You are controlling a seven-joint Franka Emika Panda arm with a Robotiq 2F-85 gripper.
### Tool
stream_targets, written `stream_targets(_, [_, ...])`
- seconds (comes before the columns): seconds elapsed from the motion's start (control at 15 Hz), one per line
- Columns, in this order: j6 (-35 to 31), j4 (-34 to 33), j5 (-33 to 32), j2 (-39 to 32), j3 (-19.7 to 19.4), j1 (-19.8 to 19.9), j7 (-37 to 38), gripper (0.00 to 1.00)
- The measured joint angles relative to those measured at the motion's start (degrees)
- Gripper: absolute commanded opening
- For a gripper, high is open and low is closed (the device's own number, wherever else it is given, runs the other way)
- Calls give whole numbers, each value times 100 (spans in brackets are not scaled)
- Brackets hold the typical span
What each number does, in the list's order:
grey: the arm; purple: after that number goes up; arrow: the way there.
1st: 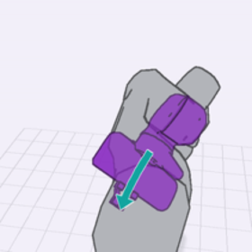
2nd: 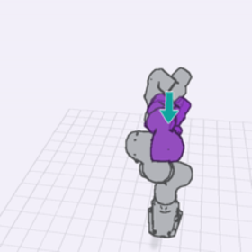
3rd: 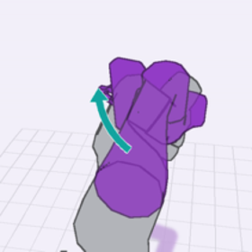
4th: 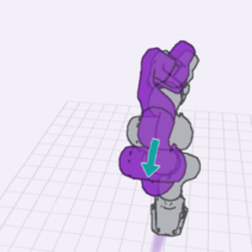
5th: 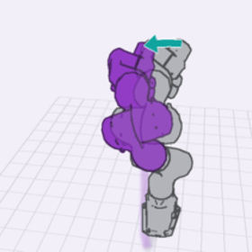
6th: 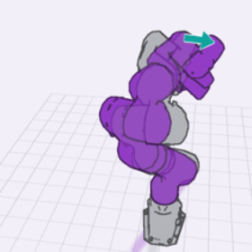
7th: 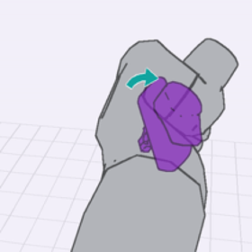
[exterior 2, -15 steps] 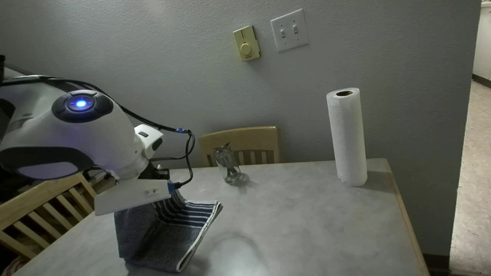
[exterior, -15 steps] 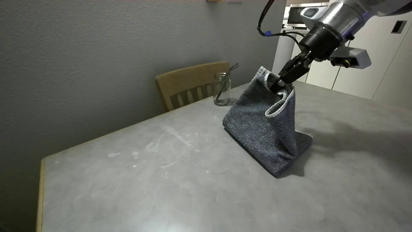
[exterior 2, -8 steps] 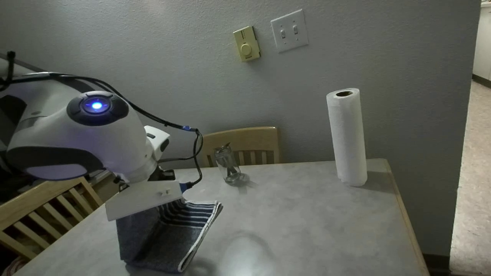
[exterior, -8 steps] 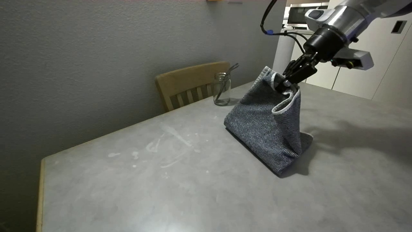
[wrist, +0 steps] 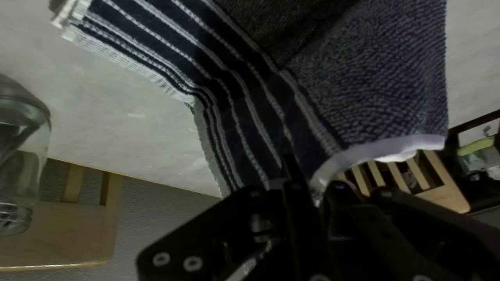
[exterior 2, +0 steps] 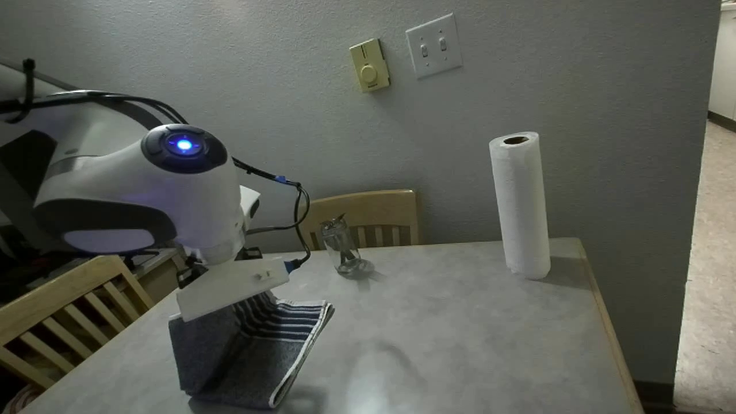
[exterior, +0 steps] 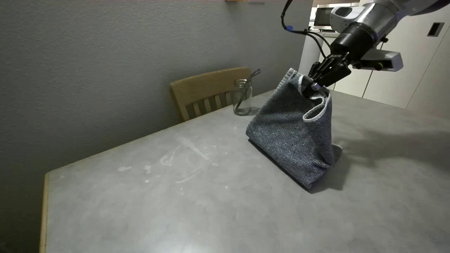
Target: Fold the towel once
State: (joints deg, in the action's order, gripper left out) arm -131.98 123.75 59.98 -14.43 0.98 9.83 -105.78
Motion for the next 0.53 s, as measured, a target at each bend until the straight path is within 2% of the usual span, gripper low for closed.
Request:
stream_targets(0.27, [844,-429,-223,-335,-78,0,-329,2])
stream_targets(0.53, [1360,-888,-569,-691,-108,1,-419,2])
